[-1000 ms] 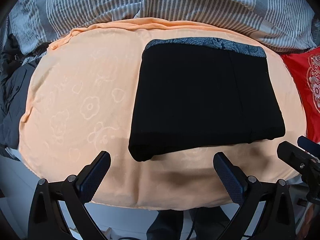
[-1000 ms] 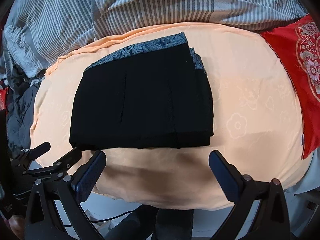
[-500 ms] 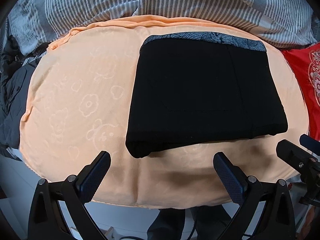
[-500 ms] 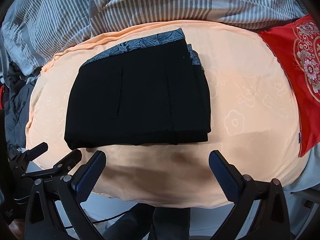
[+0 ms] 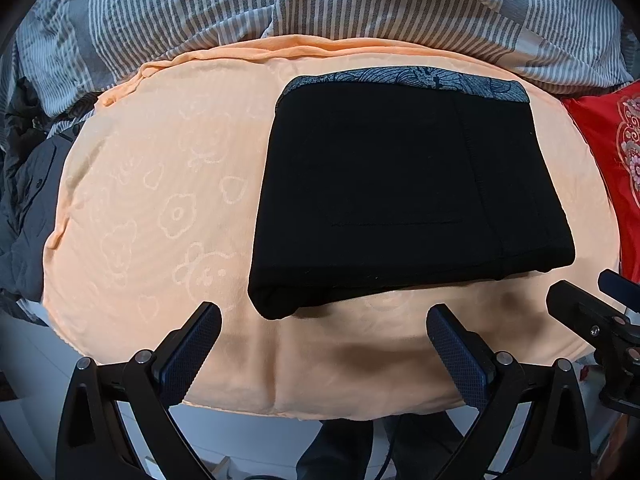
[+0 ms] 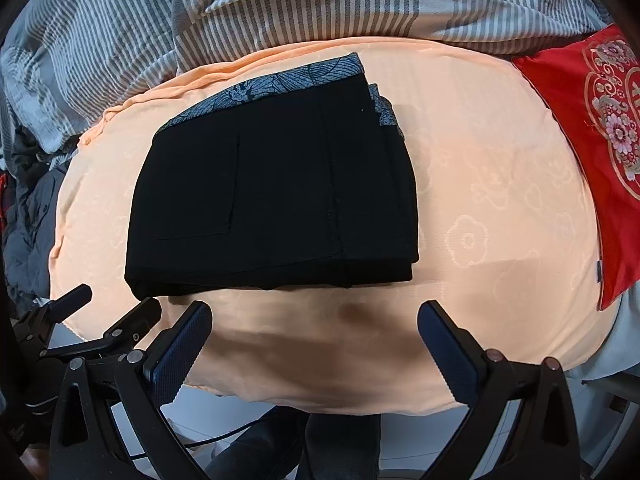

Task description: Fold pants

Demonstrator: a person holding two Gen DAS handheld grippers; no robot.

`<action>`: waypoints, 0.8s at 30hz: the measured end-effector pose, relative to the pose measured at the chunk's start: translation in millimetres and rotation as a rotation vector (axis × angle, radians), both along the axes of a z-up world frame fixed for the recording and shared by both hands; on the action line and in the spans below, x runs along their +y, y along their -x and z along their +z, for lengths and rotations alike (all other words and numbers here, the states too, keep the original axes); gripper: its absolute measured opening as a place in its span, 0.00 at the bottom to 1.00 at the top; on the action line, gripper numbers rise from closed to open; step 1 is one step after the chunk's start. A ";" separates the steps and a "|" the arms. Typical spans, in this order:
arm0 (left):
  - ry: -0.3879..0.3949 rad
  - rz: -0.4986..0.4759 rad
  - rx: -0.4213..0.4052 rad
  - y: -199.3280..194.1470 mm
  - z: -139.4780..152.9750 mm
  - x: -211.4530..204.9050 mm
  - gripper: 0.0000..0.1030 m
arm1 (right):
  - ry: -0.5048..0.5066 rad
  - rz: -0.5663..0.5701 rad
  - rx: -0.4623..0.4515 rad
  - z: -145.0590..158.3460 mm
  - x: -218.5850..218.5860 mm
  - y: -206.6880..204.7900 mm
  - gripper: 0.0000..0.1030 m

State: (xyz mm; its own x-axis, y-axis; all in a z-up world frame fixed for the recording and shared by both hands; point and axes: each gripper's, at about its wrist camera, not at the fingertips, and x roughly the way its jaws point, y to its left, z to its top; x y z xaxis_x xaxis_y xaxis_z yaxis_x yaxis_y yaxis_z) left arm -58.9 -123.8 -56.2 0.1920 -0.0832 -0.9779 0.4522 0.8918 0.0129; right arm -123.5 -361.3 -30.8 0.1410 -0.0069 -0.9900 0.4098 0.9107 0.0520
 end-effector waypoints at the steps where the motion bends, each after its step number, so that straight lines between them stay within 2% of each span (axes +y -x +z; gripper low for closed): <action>1: 0.001 0.001 0.000 0.0 0.2 -0.3 1.00 | 0.001 0.000 0.000 0.1 0.7 0.0 1.00; 17: -0.013 0.005 -0.018 1.0 -0.8 -4.4 1.00 | 0.004 0.008 0.008 -1.9 -0.2 -3.0 1.00; 24: 0.022 0.004 -0.028 -2.3 1.9 -5.6 1.00 | 0.002 0.001 0.016 -5.3 -3.2 -5.1 1.00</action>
State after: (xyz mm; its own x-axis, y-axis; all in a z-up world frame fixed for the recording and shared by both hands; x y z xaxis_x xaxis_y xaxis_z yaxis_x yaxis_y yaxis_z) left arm -56.6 -129.4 -54.3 0.2200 -0.1041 -0.9699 0.4486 0.8937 0.0058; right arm -118.4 -364.5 -36.0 0.1246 -0.0088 -0.9922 0.4094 0.9113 0.0434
